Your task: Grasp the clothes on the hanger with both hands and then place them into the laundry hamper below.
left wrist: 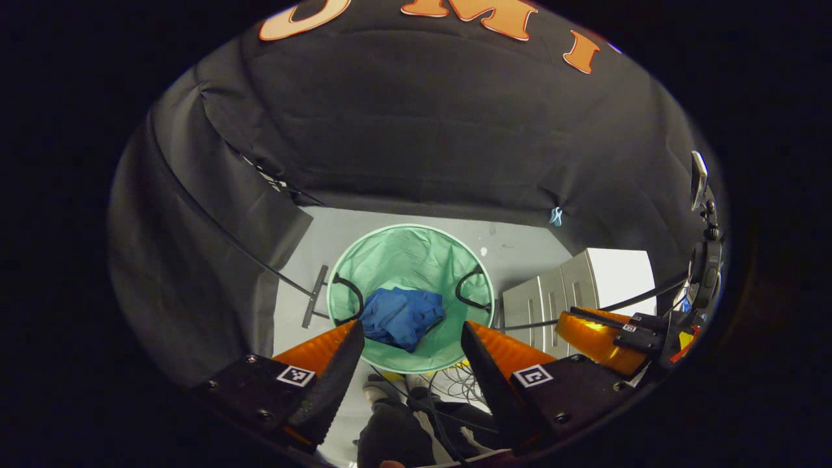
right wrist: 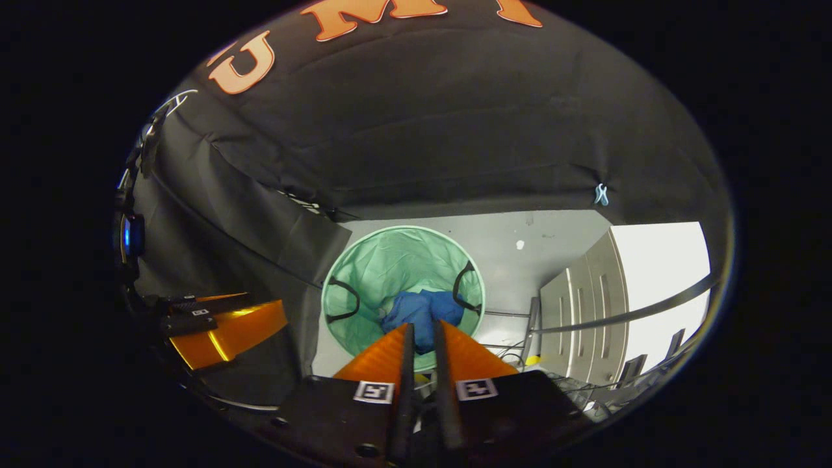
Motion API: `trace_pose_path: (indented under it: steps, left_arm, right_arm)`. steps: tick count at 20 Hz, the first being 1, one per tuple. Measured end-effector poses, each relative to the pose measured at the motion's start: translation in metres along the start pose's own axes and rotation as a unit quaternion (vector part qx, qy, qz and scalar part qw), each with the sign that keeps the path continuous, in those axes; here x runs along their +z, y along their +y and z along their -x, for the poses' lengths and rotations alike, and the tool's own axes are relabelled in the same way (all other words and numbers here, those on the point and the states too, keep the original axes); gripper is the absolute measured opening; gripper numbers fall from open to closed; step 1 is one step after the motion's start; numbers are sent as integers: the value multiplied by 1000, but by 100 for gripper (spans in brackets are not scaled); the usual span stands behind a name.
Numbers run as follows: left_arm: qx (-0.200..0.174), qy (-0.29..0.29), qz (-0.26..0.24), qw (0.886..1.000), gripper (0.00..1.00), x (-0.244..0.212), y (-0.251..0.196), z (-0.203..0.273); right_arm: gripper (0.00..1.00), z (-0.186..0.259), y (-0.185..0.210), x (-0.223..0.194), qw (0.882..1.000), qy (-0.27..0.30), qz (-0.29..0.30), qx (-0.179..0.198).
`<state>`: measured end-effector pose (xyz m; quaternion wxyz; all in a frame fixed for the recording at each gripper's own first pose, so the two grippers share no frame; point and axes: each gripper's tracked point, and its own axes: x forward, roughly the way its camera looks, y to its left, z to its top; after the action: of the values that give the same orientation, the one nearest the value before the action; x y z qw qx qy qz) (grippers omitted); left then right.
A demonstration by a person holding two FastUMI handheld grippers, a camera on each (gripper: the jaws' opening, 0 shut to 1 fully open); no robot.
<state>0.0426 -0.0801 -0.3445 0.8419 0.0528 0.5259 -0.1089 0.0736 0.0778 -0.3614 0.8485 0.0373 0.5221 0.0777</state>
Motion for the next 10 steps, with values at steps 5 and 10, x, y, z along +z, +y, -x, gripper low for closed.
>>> trace_pose_path:
  steps: [5,10]
  left_arm:
    - [-8,-45,5,999,98,12,-4,46]
    - [-16,-113,-14,993,98,34,3,113]
  right_arm:
    - [53,41,5,4,1000,-30,7,-2]
    - [99,91,24,15,997,-77,2,1]
